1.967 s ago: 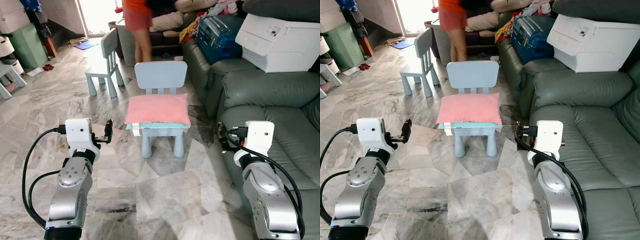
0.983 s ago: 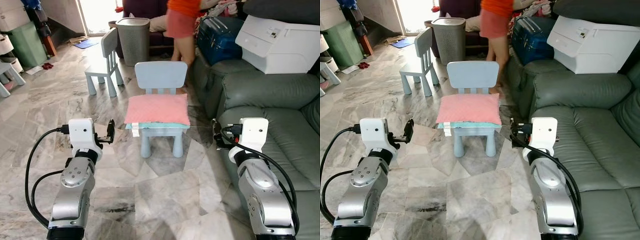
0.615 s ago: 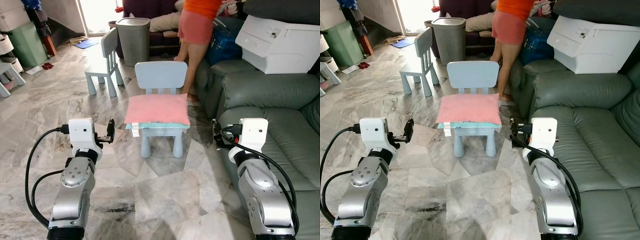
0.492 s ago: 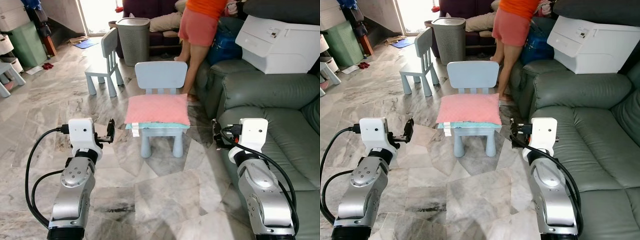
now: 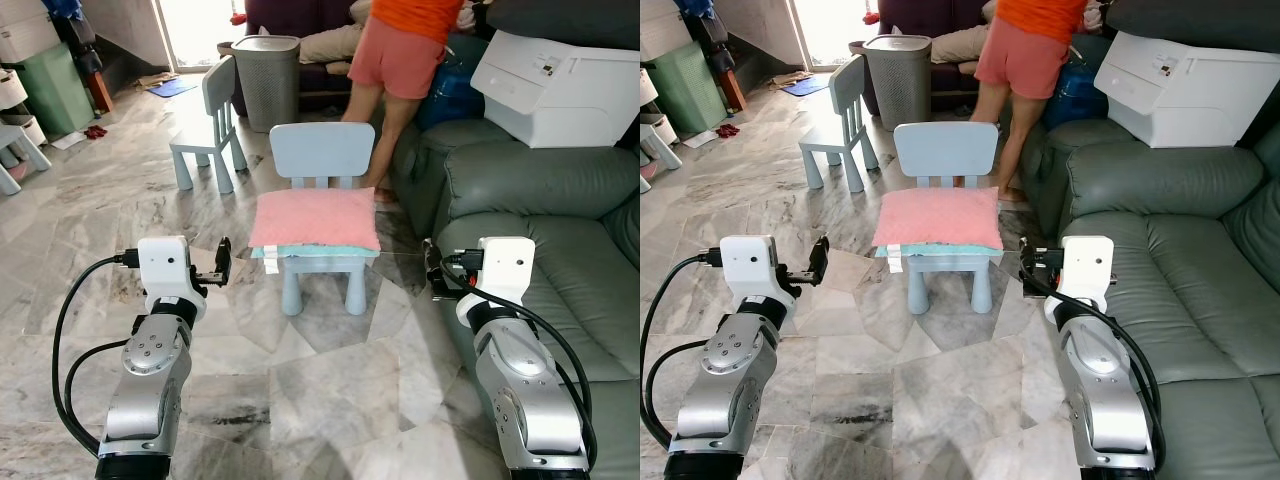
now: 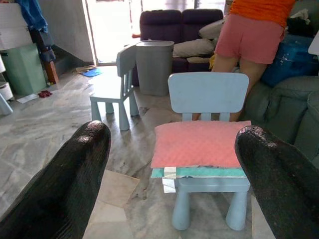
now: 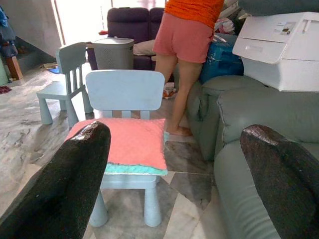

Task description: Move the pillow to the sofa

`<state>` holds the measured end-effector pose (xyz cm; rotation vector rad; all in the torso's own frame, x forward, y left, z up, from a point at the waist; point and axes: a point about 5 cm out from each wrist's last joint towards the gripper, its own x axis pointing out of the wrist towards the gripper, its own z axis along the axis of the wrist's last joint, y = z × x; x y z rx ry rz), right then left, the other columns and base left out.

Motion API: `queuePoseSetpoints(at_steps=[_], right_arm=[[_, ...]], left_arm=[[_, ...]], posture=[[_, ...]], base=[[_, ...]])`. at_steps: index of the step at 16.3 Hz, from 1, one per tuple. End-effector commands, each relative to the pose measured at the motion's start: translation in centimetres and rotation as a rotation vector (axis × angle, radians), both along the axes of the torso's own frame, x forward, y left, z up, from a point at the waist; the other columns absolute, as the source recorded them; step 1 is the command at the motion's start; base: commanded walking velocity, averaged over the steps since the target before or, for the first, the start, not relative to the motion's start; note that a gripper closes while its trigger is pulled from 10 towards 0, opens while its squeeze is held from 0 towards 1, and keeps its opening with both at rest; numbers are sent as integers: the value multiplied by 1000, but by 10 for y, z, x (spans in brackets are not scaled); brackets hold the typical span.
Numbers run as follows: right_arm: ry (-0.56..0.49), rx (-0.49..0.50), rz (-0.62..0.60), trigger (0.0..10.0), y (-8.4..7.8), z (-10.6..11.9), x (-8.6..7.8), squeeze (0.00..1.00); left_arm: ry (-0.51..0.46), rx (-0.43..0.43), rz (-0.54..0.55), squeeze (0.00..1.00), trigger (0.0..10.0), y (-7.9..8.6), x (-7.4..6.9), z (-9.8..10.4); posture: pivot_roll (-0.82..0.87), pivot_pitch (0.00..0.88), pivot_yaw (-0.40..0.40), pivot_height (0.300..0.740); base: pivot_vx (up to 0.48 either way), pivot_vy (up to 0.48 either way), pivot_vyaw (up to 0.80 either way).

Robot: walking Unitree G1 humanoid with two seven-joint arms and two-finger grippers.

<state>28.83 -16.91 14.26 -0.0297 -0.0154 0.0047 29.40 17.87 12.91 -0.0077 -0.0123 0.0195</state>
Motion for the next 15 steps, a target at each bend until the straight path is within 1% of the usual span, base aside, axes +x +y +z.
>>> queuePoseSetpoints(at_steps=[1,10,15], right_arm=[[-9,1,5,10000,1,2,1,0],[-8,1,9,10000,1,2,1,0],[-8,0,11,10000,1,2,1,0]], left_arm=[[10,7,5,0,10000,1,0,-2],[11,-43,-11,0,10000,4,-3,-3],[6,-54,-15,0,10000,4,-3,-2]], posture=[[-82,0,57,740],[-83,1,55,740],[-83,1,55,740]], base=[[0,0,0],[0,0,0],[0,0,0]])
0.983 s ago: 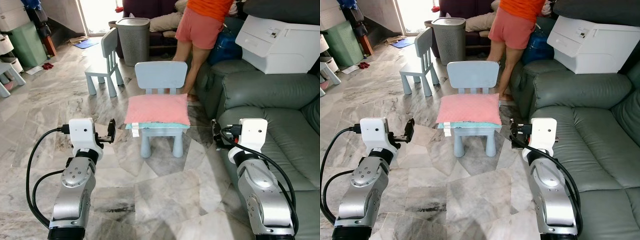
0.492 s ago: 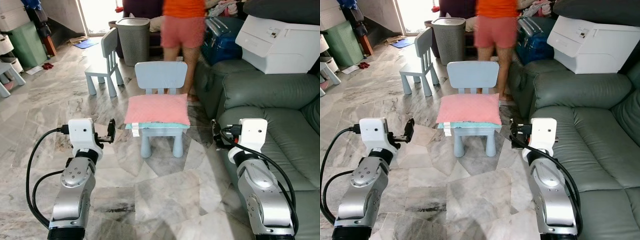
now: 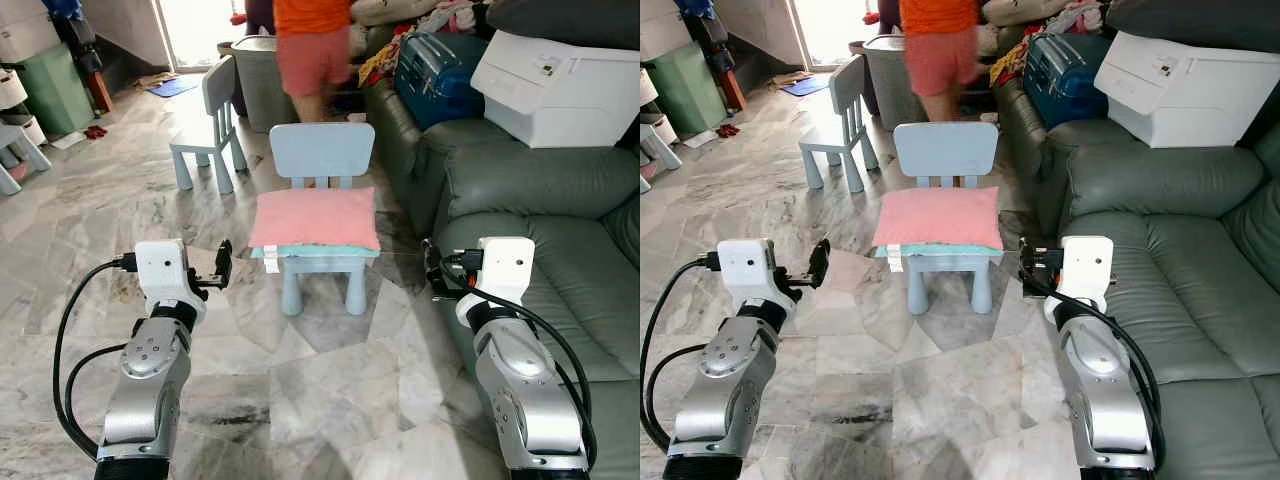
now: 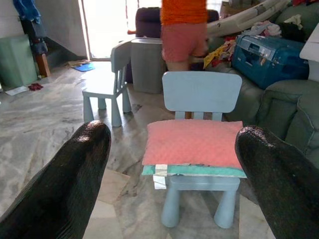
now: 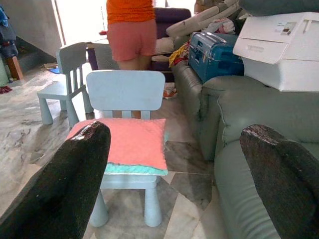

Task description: Move the pillow to the sofa

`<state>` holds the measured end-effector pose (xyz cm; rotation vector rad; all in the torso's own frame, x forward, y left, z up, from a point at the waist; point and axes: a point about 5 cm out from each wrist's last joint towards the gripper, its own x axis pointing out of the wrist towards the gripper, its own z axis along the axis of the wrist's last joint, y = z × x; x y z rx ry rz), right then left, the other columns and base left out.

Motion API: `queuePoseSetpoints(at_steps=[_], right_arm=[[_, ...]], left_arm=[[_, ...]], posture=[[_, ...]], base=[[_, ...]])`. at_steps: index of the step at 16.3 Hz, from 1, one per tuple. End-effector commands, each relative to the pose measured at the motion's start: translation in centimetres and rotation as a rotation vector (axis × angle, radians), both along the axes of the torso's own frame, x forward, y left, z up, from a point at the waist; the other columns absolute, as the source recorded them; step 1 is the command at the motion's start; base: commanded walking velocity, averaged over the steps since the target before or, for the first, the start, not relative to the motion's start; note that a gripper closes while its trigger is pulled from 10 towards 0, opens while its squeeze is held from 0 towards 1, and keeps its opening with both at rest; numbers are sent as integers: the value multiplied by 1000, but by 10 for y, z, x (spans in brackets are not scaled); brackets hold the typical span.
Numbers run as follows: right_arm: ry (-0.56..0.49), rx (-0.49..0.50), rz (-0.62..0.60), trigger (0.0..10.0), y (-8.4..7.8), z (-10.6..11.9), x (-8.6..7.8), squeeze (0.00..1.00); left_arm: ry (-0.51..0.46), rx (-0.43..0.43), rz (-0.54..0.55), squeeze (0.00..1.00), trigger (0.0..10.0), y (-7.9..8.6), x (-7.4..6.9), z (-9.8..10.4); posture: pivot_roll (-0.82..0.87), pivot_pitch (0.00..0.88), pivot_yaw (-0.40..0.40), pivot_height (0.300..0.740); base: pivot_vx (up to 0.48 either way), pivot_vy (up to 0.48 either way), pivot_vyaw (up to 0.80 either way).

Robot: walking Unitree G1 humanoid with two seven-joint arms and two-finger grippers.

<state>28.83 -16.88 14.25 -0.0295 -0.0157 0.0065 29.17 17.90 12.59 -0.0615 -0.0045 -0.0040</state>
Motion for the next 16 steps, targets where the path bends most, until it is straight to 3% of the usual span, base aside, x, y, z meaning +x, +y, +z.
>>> queuePoseSetpoints(at_steps=[1,16], right_arm=[[-7,0,9,10000,1,2,1,0],[-5,-3,16,10000,2,1,2,0]], left_arm=[[-6,-15,-5,0,10000,2,-1,2],[-3,-16,-12,0,10000,0,-1,1]], posture=[[-83,1,55,740],[-84,1,53,740]], base=[[0,0,0],[297,0,0]])
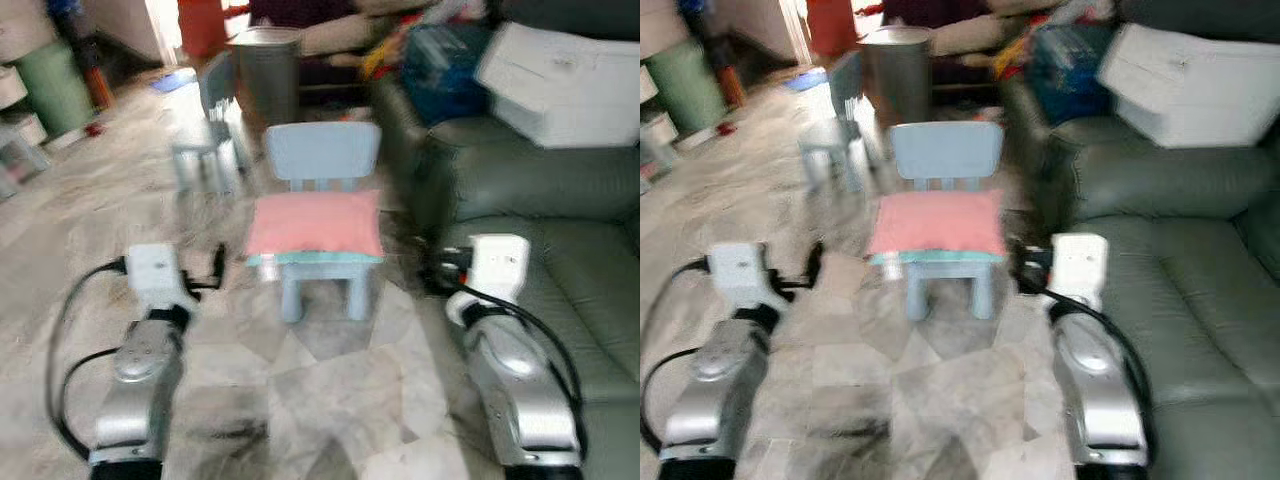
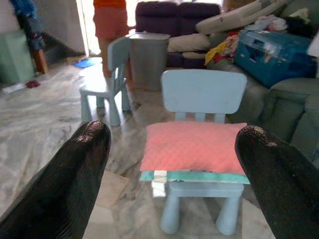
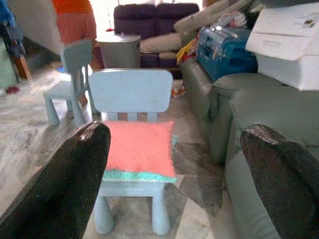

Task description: Move the pillow to the sofa

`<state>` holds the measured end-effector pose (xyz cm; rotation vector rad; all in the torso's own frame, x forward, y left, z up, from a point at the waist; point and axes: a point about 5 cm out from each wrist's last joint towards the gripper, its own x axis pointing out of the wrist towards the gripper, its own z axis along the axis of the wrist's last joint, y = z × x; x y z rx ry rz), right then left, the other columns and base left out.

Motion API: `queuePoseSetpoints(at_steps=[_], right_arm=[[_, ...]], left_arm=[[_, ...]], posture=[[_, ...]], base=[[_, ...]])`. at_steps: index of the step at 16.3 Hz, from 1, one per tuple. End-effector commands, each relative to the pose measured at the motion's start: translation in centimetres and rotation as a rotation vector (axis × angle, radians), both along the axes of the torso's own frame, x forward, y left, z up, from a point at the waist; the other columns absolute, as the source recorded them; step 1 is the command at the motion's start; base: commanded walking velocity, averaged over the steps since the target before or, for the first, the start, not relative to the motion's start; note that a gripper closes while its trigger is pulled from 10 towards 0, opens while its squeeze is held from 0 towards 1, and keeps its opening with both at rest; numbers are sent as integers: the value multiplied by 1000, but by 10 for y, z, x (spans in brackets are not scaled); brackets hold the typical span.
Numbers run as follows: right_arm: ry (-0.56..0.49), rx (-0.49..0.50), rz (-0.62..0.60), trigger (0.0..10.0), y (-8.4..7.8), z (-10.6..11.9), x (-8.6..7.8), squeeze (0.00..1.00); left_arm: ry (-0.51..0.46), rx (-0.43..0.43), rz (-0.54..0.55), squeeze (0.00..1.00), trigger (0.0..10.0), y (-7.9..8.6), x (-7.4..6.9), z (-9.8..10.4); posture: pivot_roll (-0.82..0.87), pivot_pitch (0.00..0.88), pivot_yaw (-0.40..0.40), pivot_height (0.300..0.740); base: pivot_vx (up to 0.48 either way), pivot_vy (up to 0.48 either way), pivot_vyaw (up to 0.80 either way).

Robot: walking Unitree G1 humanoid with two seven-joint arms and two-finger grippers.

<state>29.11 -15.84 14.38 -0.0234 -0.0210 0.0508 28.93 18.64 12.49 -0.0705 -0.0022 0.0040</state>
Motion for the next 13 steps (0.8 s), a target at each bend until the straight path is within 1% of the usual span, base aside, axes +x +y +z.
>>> queuePoseSetpoints(at_steps=[1,10,11,12,13], right_arm=[[0,-9,-28,10000,-8,0,-1,0],[3,-9,-25,10000,-7,-1,-2,0],[-2,5,-20,10000,-6,-1,-2,0],[-44,-27,1,10000,-1,6,-3,0],[-45,-9,-9,10000,1,8,-3,0]], left_arm=[[-6,-7,-20,0,10000,-7,1,2],[-5,-12,-18,0,10000,-8,0,1],[-5,-12,-18,0,10000,-8,0,2],[-6,-12,-19,0,10000,-8,0,2],[-6,-12,-18,0,10000,-8,0,2]], posture=[[-84,2,54,740],[-86,7,51,740],[-86,9,50,740],[-87,10,50,740],[-87,10,50,740]], base=[[281,0,0],[284,0,0],[277,0,0],[274,0,0],[277,0,0]])
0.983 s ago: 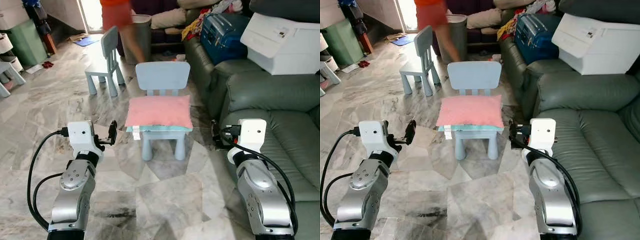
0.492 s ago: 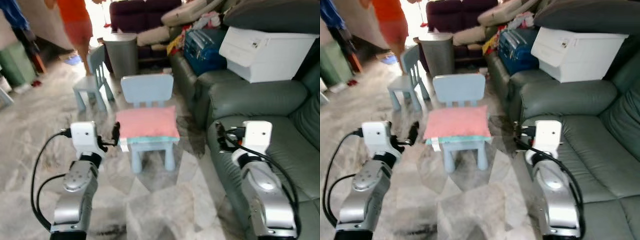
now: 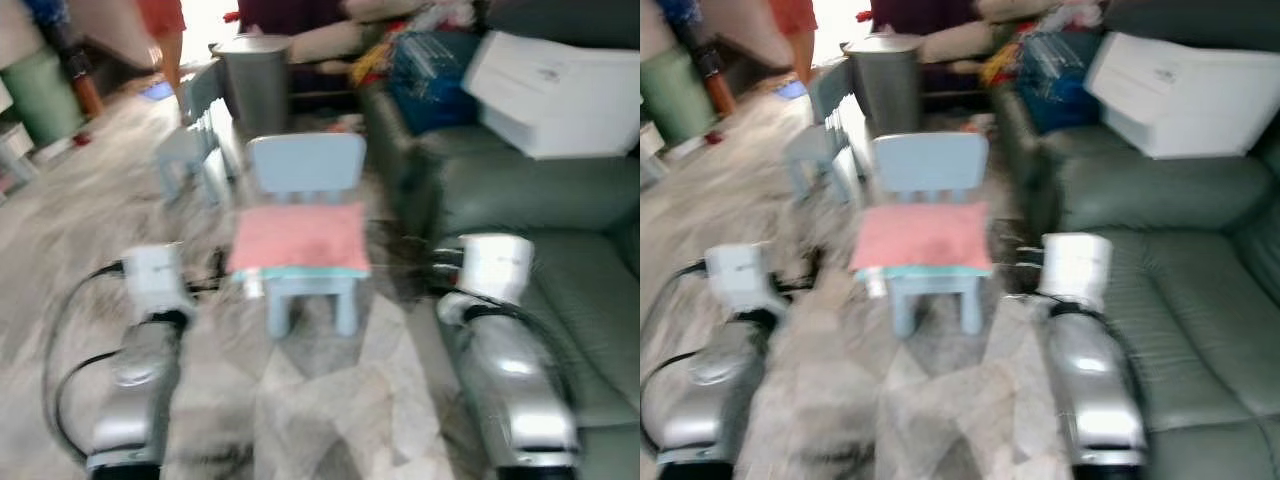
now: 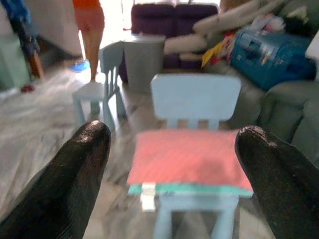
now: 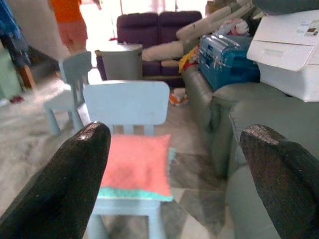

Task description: Move the pillow to the sofa

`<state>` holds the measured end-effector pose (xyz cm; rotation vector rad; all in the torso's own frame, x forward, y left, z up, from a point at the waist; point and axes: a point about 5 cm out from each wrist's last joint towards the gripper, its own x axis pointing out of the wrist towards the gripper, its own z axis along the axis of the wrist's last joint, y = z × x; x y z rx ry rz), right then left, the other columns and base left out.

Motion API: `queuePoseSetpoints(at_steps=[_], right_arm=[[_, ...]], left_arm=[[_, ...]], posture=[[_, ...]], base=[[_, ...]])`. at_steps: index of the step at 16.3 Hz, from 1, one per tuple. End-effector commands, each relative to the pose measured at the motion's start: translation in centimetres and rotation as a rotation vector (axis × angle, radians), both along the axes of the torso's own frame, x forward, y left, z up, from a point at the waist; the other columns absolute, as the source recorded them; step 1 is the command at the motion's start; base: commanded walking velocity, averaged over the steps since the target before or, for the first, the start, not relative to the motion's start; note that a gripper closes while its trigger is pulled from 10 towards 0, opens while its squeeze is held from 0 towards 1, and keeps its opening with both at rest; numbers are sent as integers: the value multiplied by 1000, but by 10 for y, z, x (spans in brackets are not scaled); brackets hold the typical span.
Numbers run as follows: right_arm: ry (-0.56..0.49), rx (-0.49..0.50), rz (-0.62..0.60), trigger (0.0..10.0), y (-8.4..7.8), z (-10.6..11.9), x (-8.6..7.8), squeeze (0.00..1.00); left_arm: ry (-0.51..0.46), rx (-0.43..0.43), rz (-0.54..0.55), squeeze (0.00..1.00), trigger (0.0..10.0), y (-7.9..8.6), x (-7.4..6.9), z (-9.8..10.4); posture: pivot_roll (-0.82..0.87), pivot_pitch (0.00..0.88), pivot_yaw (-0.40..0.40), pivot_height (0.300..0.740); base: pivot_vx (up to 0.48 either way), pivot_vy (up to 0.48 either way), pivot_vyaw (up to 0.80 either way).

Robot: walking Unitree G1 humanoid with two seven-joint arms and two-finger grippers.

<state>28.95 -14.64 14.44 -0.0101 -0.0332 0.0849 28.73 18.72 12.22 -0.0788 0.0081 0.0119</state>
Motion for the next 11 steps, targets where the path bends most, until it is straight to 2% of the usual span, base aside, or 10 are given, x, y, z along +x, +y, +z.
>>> queuePoseSetpoints(at_steps=[1,3,5,6,11], right_arm=[[-36,-14,-40,10000,-11,8,-1,0],[-33,0,-10,10000,-10,6,0,0],[21,55,-15,10000,-14,0,0,0],[13,76,0,10000,-14,1,-1,0],[27,32,0,10000,-11,-1,-1,0]], left_arm=[[-16,-6,-24,0,10000,-8,2,4],[-11,-7,-17,0,10000,-8,2,3],[-10,-9,-17,0,10000,-8,2,3],[-5,-3,-2,0,10000,-7,2,3],[2,23,33,0,10000,-4,3,2]], posture=[[-87,10,50,740],[-88,10,50,740],[-87,10,49,740],[-89,10,50,740],[-90,11,50,740]], base=[[277,0,0],[135,0,0],[0,0,0],[0,0,0],[0,0,0]])
